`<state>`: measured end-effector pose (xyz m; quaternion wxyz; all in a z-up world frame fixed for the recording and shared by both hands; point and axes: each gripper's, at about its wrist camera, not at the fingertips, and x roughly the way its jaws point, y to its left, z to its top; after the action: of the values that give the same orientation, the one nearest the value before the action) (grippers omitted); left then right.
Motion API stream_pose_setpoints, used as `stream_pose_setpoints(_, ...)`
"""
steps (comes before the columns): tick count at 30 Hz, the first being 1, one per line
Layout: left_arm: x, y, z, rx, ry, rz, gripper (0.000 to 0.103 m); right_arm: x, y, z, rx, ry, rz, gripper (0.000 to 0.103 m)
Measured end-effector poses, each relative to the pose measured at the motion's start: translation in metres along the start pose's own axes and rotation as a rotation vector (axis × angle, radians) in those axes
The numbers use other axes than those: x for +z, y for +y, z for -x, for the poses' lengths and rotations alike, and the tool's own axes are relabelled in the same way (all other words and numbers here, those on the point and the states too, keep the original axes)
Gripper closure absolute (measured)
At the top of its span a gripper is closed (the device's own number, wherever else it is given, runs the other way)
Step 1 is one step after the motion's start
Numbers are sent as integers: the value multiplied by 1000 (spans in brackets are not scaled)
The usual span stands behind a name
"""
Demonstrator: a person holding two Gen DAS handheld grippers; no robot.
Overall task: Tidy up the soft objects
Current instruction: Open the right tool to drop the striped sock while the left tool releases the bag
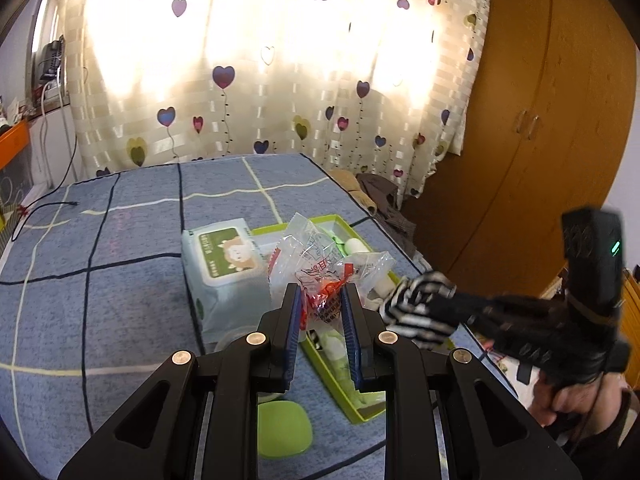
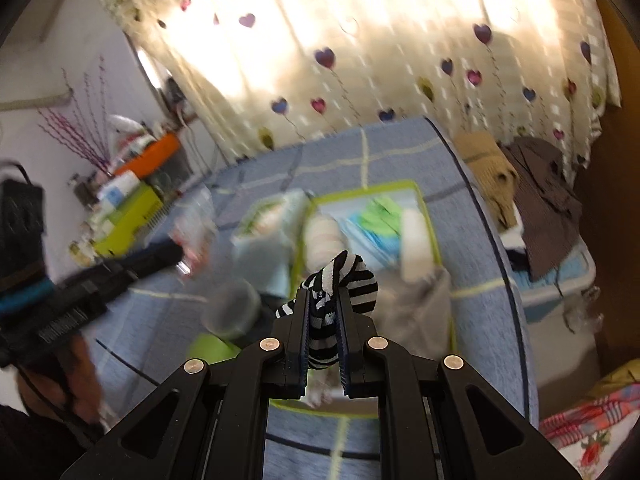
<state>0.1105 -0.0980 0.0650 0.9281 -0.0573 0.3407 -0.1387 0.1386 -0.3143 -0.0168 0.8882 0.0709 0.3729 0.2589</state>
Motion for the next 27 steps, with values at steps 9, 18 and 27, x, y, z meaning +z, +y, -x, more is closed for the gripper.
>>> stream_pose_setpoints(9,-2,-15,-15,-15,34,-23,82,-36,-28,-41,-86,142,-14,91)
stream_pose_setpoints(18,-3,-28,-31,-27,68,-44,82,-39,-25,-35,-82,154,-10,65)
stream_pose_setpoints(27,4,-43,-65,-14,112,-70,82,-27,-21,3,-67,51,7,59)
